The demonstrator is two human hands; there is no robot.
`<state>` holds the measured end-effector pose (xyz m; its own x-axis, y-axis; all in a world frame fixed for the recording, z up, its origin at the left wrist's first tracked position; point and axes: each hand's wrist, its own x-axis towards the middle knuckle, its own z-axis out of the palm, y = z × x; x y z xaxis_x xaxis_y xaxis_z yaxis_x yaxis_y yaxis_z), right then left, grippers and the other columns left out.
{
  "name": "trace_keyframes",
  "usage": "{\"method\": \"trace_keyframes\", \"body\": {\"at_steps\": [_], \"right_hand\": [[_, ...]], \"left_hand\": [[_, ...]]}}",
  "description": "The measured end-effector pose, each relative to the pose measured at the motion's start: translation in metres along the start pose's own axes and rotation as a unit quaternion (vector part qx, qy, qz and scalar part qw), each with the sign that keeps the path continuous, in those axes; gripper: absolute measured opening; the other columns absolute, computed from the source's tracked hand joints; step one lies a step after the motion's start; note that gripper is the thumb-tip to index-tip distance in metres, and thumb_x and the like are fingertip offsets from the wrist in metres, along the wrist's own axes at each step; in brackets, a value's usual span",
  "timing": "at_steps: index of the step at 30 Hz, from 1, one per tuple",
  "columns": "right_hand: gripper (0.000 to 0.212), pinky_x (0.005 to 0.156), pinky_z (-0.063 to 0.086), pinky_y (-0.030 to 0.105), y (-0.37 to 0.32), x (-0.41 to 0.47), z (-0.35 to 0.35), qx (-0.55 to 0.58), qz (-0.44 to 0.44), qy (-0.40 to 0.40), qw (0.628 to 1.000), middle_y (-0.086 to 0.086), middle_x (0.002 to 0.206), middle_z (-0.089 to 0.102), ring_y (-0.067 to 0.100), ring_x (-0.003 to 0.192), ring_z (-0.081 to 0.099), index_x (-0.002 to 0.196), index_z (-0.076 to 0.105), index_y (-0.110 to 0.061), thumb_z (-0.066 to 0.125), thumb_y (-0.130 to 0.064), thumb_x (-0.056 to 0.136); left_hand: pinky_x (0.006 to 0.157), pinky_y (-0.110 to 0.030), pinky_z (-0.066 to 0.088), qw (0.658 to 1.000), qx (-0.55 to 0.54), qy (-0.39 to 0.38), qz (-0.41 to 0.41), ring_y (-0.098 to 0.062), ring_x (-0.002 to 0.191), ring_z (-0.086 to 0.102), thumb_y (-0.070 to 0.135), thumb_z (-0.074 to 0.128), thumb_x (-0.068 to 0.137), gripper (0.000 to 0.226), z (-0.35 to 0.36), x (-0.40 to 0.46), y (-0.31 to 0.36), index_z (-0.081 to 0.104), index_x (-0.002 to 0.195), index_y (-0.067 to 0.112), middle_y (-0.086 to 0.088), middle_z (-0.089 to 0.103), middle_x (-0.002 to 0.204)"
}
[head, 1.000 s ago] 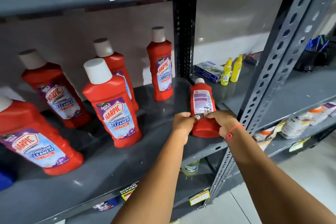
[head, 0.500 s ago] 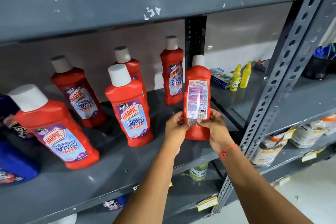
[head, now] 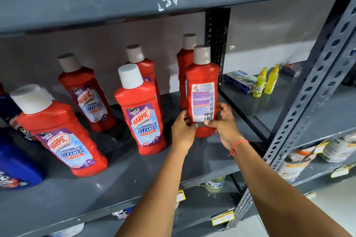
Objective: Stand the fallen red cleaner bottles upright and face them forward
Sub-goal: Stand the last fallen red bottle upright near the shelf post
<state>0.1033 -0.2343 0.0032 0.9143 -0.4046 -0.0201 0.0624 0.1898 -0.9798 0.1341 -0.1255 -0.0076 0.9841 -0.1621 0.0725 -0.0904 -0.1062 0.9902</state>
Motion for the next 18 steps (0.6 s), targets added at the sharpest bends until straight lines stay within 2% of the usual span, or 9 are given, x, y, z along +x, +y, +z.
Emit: {"method": "trace_keyframes", "body": {"at_steps": [2,5,8,10,13,15,18], "right_hand": [[0.062,0.079,0.049,0.028,0.001,0.005,-0.002,0.007,-0.002,-0.002,1.000,0.012,0.111,0.053,0.018,0.097,0.053,0.119,0.038,-0.004,0.055,0.026,0.067],[0.063,0.073,0.050,0.022,0.003,0.014,-0.003,-0.005,-0.002,-0.007,1.000,0.009,0.110,0.054,0.009,0.088,0.055,0.120,0.038,-0.005,0.054,0.026,0.068],[0.063,0.061,0.052,0.014,0.005,0.018,-0.005,-0.026,-0.005,-0.017,1.000,0.001,0.096,0.059,0.005,0.082,0.056,0.122,0.037,-0.005,0.053,0.025,0.069],[0.062,0.060,0.053,0.012,0.007,0.019,-0.007,-0.030,-0.008,-0.016,0.999,-0.004,0.091,0.058,0.005,0.082,0.057,0.119,0.039,-0.009,0.054,0.024,0.069],[0.060,0.080,0.053,0.026,0.012,0.015,-0.002,-0.039,-0.015,0.023,0.999,0.002,0.102,0.061,0.009,0.090,0.059,0.117,0.044,-0.015,0.060,0.018,0.069],[0.057,0.096,0.047,0.038,0.017,0.009,0.006,-0.088,-0.039,0.096,0.991,0.012,0.115,0.059,0.020,0.104,0.058,0.119,0.047,-0.011,0.062,0.013,0.070],[0.060,0.102,0.043,0.041,0.026,-0.002,0.022,-0.150,-0.065,0.192,0.968,0.017,0.124,0.049,0.030,0.112,0.055,0.125,0.045,-0.009,0.059,0.011,0.071]], "left_hand": [[0.092,-0.039,0.050,1.000,0.020,-0.003,0.011,-0.013,0.092,0.059,-0.005,0.058,0.075,0.041,0.001,0.006,-0.001,0.053,0.111,0.013,-0.010,0.064,0.113],[0.091,-0.040,0.051,0.999,0.039,-0.004,0.017,-0.013,0.093,0.058,-0.003,0.060,0.075,0.040,0.002,0.012,-0.003,0.052,0.110,0.014,-0.009,0.064,0.113],[0.089,-0.038,0.051,0.999,0.034,-0.009,0.014,-0.013,0.093,0.058,-0.002,0.061,0.074,0.043,0.003,0.015,-0.006,0.049,0.112,0.016,-0.006,0.062,0.113],[0.089,-0.035,0.050,0.999,0.030,-0.025,0.009,-0.013,0.094,0.057,-0.002,0.061,0.075,0.045,0.002,0.015,-0.006,0.047,0.114,0.017,-0.001,0.060,0.109],[0.088,-0.030,0.047,0.999,0.014,-0.049,0.005,-0.010,0.093,0.056,-0.004,0.059,0.076,0.045,0.000,0.016,-0.004,0.045,0.113,0.017,0.003,0.057,0.106],[0.086,-0.026,0.046,0.998,0.008,-0.057,0.005,-0.008,0.090,0.055,-0.007,0.054,0.077,0.041,-0.002,0.017,-0.001,0.045,0.106,0.020,0.002,0.057,0.103],[0.074,-0.011,0.046,0.999,-0.005,-0.054,-0.003,-0.005,0.085,0.055,-0.016,0.039,0.075,0.044,-0.005,0.017,0.001,0.045,0.104,0.016,-0.004,0.057,0.100]]}}
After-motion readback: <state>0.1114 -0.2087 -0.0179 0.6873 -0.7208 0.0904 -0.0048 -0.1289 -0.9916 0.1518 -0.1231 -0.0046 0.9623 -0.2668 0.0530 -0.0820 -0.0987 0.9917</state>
